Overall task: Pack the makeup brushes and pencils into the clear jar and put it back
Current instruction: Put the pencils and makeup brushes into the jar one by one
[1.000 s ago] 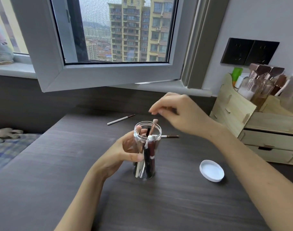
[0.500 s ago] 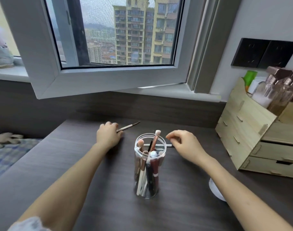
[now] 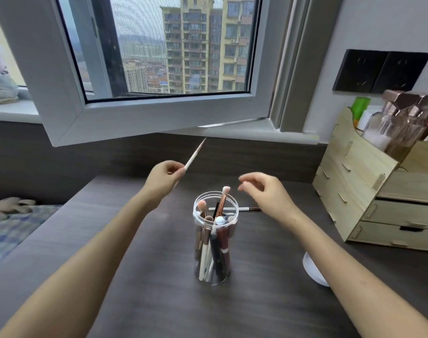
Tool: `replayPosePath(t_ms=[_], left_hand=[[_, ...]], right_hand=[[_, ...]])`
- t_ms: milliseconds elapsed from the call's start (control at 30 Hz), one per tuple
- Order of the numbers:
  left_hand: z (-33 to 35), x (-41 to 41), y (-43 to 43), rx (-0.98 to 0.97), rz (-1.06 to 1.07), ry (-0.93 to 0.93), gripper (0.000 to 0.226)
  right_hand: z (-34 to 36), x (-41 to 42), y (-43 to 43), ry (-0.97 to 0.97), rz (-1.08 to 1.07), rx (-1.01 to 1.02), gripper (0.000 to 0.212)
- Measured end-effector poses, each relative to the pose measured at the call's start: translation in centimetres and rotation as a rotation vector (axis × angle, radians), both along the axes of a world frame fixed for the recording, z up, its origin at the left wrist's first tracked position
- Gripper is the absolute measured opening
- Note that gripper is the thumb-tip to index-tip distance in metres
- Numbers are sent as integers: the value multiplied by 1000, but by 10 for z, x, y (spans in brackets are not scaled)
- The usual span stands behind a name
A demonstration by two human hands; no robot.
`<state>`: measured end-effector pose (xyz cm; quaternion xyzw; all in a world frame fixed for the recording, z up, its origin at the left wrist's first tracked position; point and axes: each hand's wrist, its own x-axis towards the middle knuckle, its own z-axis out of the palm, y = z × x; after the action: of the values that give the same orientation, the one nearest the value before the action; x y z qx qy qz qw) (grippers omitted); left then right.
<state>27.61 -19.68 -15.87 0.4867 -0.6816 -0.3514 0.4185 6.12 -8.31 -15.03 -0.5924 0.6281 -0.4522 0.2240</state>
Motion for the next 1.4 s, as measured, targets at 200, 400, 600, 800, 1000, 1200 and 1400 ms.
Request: replayPosePath(t_ms=[200, 400, 600, 800, 1000, 1200, 1400], left_hand=[[70, 13, 83, -114, -325, 199, 11], [87, 10, 127, -161, -419, 198, 12], [53, 2, 140, -2, -497, 107, 36], [46, -11, 139, -112, -394, 120, 36], [34, -2, 138, -191, -277, 196, 36], [32, 2, 141, -92, -318, 270, 27], [29, 6, 140, -9, -338, 309, 20]], right_hand=[[73, 44, 28, -521, 307, -199, 33], [115, 65, 66, -280, 220, -466, 8], [114, 50, 91, 5, 48, -563, 28], [78, 53, 81, 243, 25, -448, 29], [56, 52, 69, 546, 50, -406, 14], [56, 26, 56, 193, 97, -191, 28], [-24, -20, 10, 884, -67, 368, 34]])
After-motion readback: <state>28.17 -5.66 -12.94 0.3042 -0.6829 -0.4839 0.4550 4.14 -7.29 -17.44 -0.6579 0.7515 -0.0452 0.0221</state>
